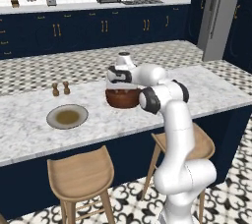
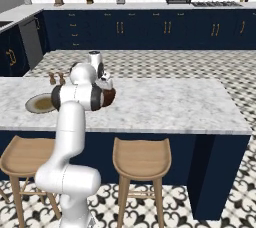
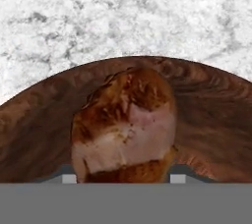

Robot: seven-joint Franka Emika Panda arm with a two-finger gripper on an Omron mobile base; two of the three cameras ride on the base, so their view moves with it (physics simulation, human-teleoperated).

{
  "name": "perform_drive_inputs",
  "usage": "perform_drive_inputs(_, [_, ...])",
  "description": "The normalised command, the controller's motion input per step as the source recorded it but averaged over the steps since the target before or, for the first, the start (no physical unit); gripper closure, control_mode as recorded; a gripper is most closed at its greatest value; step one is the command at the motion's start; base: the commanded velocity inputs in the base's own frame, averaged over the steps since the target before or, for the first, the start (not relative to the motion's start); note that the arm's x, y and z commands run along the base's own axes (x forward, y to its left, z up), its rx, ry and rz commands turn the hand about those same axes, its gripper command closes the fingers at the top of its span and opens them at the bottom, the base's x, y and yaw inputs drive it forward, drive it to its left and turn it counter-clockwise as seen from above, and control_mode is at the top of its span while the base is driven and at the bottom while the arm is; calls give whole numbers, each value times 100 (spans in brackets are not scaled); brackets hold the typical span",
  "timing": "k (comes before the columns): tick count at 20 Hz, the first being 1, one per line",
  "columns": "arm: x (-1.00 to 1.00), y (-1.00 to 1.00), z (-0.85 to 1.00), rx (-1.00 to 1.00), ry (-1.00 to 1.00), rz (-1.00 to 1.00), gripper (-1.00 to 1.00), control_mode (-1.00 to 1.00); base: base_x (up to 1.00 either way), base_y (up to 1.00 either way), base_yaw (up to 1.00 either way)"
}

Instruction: Pick the chicken drumstick and sweet potato from their plates and place them in the bowl. Then put the bowl in the fridge.

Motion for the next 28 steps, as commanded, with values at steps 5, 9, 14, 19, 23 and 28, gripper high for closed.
perform_drive_inputs(5, [-22, 0, 42, 0, 8, -1, -100, -100, 0, 0, 0])
perform_drive_inputs(9, [-58, -8, 85, 6, 10, -8, -100, -100, 0, 0, 0])
perform_drive_inputs(14, [-100, -59, 79, 18, 1, -4, -100, -100, 0, 0, 0])
perform_drive_inputs(19, [-100, -67, 11, 12, 2, 0, -100, -100, 0, 0, 0])
perform_drive_inputs(23, [-100, -31, -6, -1, 12, -3, -100, -100, 0, 0, 0])
perform_drive_inputs(28, [-70, 9, -86, -27, 14, -16, -100, -100, 0, 0, 0])
